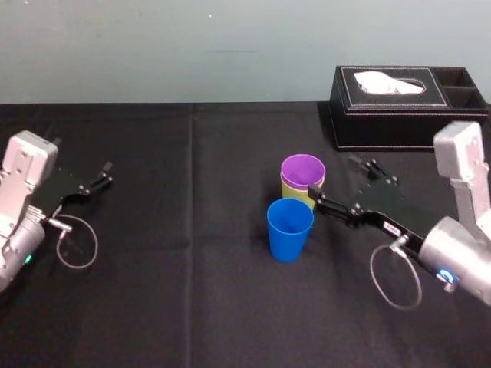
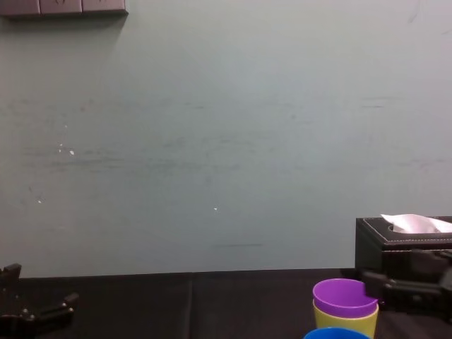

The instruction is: Stack the three plastic cups sequentially using one hand.

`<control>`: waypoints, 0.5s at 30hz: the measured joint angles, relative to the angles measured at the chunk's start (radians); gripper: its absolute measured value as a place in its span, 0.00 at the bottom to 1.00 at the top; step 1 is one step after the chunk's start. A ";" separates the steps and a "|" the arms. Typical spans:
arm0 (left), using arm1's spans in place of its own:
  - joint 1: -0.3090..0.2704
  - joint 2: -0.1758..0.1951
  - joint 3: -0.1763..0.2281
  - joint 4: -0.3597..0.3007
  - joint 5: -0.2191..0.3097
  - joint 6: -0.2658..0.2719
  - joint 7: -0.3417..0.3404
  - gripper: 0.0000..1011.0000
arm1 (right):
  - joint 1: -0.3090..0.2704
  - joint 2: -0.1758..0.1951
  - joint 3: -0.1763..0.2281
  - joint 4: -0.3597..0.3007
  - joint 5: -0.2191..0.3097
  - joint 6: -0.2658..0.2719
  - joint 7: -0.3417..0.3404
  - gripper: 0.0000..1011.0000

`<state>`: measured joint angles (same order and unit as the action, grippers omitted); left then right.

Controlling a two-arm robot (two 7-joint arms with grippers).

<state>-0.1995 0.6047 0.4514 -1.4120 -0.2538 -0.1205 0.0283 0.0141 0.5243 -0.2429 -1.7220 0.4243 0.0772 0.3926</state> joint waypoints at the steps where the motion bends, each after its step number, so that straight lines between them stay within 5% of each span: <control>1: 0.000 0.000 0.000 0.000 0.000 0.000 0.000 1.00 | -0.027 0.013 0.012 -0.021 0.007 -0.002 0.000 0.99; 8: 0.000 0.000 0.000 0.000 0.000 0.000 0.000 1.00 | -0.136 0.055 0.051 -0.069 0.020 -0.036 0.000 0.99; 15: 0.000 0.000 0.000 0.000 0.000 0.000 0.000 1.00 | -0.227 0.076 0.055 -0.055 -0.004 -0.136 0.030 0.99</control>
<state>-0.1995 0.6047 0.4514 -1.4119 -0.2539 -0.1205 0.0283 -0.2129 0.6007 -0.1878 -1.7773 0.4202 -0.0586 0.4226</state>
